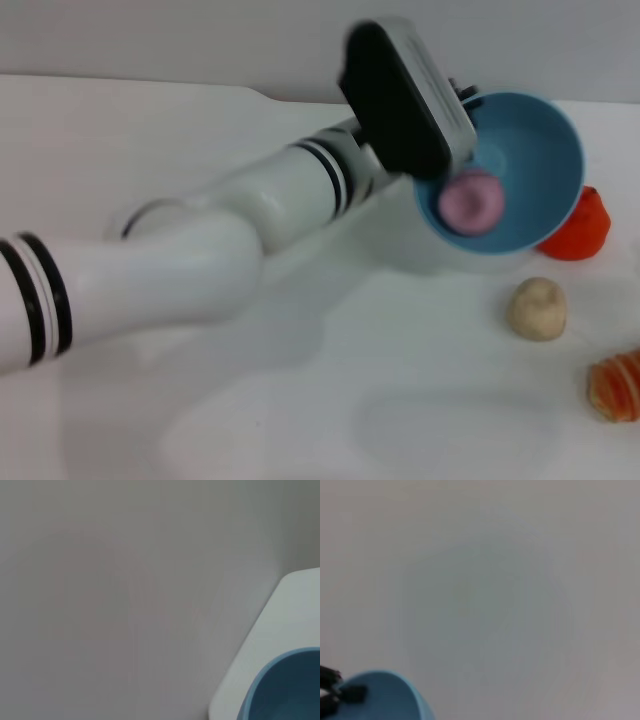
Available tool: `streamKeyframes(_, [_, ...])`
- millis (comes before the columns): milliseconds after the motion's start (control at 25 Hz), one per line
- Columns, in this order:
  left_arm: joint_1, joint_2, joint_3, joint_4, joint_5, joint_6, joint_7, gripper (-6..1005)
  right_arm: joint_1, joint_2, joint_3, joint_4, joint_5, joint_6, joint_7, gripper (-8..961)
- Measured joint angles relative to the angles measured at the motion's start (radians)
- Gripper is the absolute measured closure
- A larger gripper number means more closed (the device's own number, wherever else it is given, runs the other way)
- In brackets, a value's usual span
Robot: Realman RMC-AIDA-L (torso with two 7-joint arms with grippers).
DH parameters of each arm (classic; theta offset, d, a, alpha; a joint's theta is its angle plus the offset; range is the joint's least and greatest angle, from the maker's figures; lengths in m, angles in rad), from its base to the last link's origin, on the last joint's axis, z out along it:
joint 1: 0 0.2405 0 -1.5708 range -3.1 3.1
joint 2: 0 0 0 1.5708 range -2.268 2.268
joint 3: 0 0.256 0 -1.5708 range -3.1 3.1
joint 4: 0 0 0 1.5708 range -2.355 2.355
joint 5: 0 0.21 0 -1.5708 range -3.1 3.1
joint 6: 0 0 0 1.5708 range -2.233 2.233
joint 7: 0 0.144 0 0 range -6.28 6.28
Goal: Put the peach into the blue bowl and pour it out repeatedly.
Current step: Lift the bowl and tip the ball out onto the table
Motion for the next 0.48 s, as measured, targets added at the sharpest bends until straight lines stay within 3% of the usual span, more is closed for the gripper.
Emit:
streamKeyframes(320, [0.061, -0.003, 0.252, -0.002, 0.220, -0.379, 0.248, 1000, -0.006, 0.002, 0.041, 0.084, 0.017, 0.009, -0.038, 400])
streamKeyframes(480, [0.089, -0.003, 0.264, -0.004, 0.268, -0.418, 0.313, 999, 0.000, 0.002, 0.042, 0.092, 0.018, 0.009, -0.039, 400])
